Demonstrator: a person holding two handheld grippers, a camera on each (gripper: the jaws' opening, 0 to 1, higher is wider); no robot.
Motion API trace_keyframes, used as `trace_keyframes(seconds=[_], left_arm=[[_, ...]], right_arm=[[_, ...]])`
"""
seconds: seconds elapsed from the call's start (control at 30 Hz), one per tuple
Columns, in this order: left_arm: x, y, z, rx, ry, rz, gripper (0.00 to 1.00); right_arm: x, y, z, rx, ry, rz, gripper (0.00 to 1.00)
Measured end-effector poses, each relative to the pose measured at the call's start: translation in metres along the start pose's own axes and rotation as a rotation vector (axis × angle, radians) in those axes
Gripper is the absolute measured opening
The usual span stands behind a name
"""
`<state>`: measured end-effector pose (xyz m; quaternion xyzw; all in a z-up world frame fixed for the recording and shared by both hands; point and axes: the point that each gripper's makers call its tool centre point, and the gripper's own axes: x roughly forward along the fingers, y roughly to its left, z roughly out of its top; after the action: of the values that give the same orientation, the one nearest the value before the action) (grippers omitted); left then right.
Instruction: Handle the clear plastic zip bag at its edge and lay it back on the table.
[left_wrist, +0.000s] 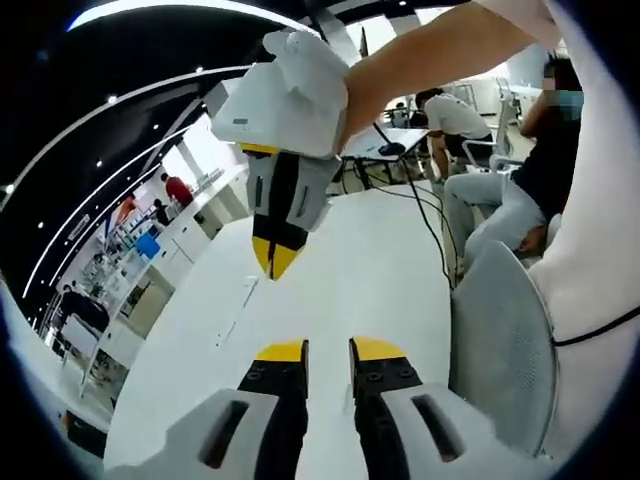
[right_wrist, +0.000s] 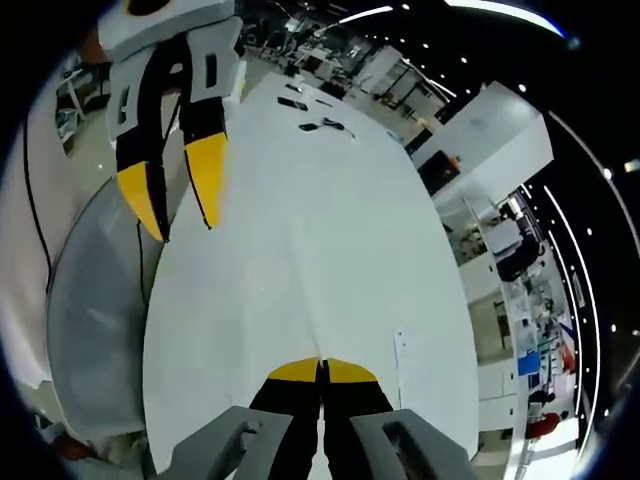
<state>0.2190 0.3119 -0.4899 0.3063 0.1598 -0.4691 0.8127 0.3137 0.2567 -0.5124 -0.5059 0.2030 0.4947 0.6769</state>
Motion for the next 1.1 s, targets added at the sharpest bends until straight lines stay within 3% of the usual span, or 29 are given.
trace_keyframes(seconds=[0.57, 1.1], left_arm=[[-0.018, 0.010, -0.036, -0.147, 0.009, 0.090, 0.28], [-0.022, 0.011, -0.057, -0.203, 0.036, 0.121, 0.31]], right_arm=[[0.012, -0.057, -0.025, -0.081, 0.071, -0.096, 0.00], [0.052, -0.099, -0.039, -0.092, 0.109, -0.178, 0.00]])
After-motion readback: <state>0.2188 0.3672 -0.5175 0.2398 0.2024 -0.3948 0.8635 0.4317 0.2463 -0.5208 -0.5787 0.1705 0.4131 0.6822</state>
